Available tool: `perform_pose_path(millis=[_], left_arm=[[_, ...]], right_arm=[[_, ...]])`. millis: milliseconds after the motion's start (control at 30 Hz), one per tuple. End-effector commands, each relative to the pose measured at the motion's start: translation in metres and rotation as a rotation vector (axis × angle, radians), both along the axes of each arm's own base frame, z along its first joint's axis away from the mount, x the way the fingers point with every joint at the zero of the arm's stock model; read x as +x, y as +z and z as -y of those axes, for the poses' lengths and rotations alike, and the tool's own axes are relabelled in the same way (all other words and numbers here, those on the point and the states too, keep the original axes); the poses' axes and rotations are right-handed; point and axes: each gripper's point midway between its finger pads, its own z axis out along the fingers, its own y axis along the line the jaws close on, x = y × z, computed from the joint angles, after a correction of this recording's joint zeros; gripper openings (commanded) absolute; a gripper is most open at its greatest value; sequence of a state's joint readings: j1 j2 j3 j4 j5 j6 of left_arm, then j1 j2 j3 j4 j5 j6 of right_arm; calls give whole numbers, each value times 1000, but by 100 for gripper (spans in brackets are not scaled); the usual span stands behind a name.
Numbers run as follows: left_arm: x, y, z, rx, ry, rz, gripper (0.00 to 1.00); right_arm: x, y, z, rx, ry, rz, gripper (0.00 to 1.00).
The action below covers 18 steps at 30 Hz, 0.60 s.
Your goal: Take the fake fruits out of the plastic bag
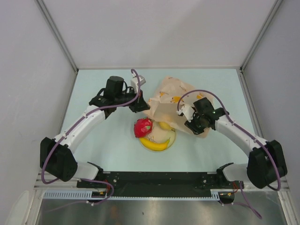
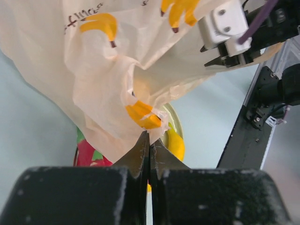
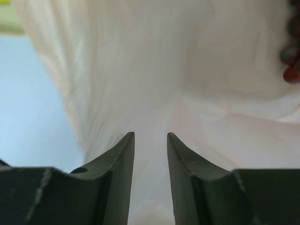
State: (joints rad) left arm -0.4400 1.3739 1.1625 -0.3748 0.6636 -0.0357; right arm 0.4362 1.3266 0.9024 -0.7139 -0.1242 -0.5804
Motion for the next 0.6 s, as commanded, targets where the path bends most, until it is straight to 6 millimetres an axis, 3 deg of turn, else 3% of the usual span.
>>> perform_pose_path(millis=[0, 100, 333, 467, 567], left_arm=[[-8, 12, 7, -69, -38, 1, 0], [-9, 6, 9, -75, -44, -25, 0], [-14, 23, 14, -107, -93, -5, 0], [-7, 35, 15, -100, -106, 58, 0], [-4, 41, 15, -87, -117, 85, 0]], right_arm=[[-18, 14, 20, -35, 28, -6, 37], [-10, 24, 18, 12, -8, 27, 40], [36, 113, -21, 295, 31, 272, 39], [66, 149, -32, 388, 3, 398, 48], [75, 144, -44, 393, 25, 378, 48]])
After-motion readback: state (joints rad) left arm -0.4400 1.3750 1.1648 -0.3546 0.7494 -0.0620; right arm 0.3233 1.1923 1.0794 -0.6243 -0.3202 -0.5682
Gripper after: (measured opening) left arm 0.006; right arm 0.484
